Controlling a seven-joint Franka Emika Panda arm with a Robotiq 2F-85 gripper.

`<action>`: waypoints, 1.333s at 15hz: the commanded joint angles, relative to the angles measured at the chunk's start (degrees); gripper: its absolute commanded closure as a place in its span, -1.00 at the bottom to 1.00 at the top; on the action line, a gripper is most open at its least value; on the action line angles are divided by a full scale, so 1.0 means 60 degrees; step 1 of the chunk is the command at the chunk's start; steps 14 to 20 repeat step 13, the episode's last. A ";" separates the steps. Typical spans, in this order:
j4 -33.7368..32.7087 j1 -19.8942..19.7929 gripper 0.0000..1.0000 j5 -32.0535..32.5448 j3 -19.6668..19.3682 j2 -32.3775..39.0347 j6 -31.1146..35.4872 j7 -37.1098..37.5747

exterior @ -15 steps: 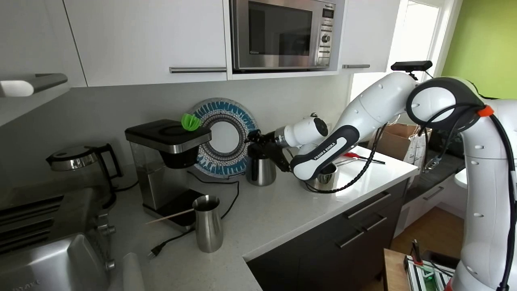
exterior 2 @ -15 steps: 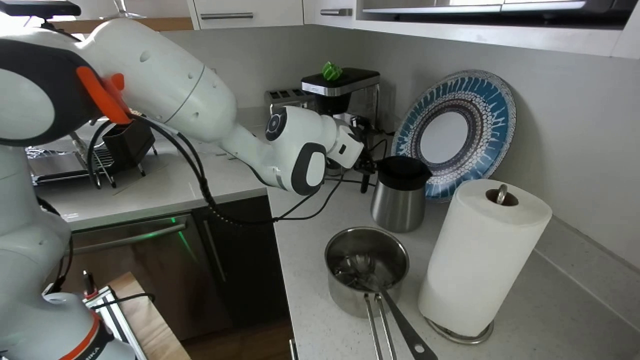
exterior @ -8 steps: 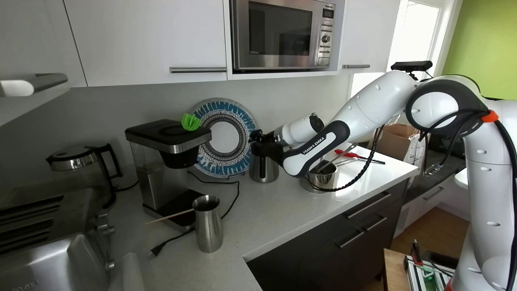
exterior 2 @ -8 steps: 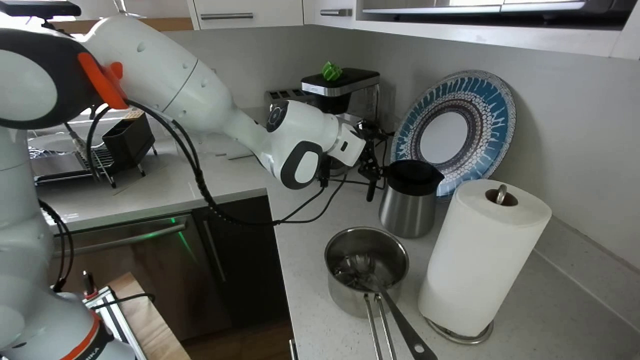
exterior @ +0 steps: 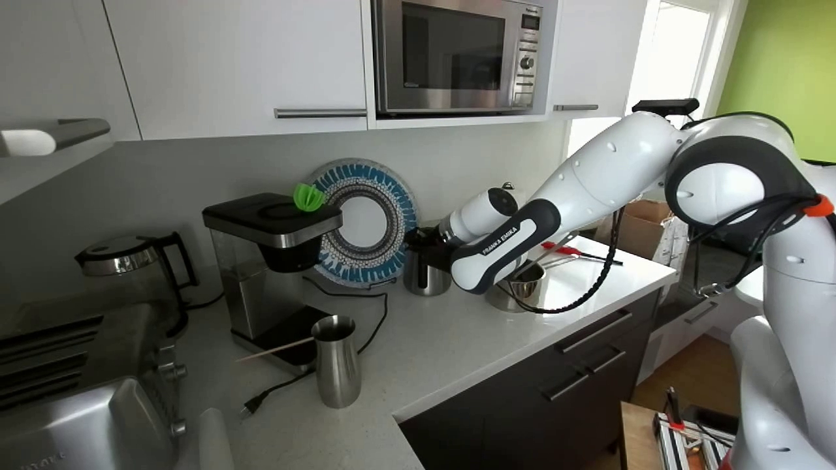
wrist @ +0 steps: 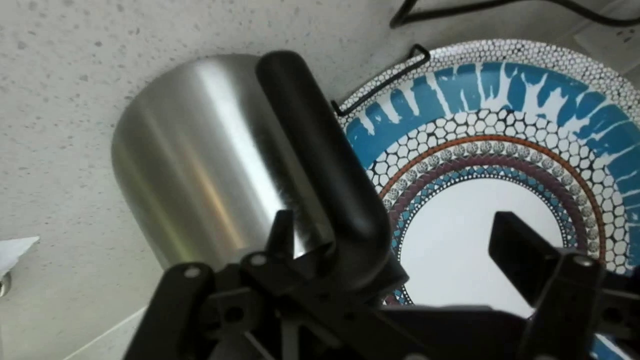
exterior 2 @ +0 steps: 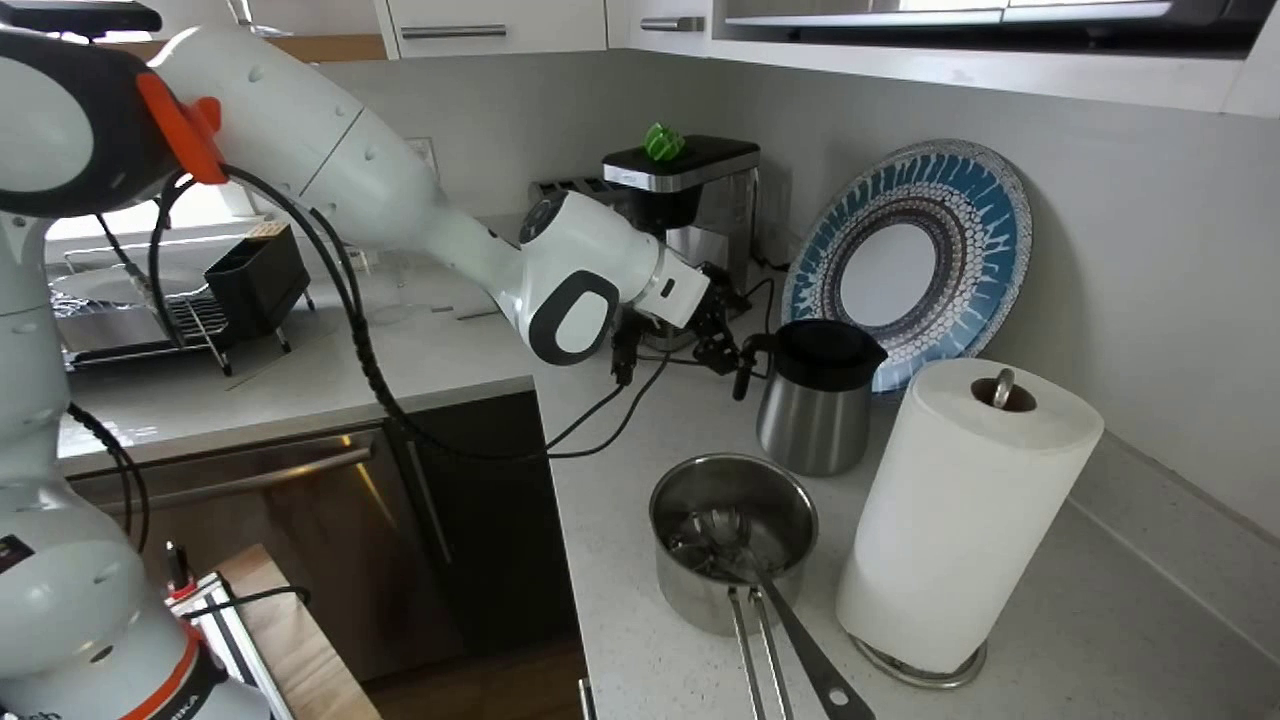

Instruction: Put the kettle upright

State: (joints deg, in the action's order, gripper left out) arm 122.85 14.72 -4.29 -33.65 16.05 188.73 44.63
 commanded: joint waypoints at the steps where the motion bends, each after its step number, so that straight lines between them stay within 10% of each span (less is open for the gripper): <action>1: 0.1229 0.0993 -1.00 0.0503 -0.0172 -0.1250 -0.0374 -0.0511; 7: 0.3016 0.1823 -1.00 0.2140 -0.0328 -0.3069 -0.0741 -0.1973; 12: 0.3549 0.0438 -1.00 0.5275 -0.0573 -0.4273 -0.0655 -0.3117; 13: 0.3165 -0.0515 -1.00 0.2726 0.1031 -0.3393 -0.0654 -0.4024; 20: 0.3165 -0.0515 -1.00 0.2726 0.1031 -0.3393 -0.0654 -0.4024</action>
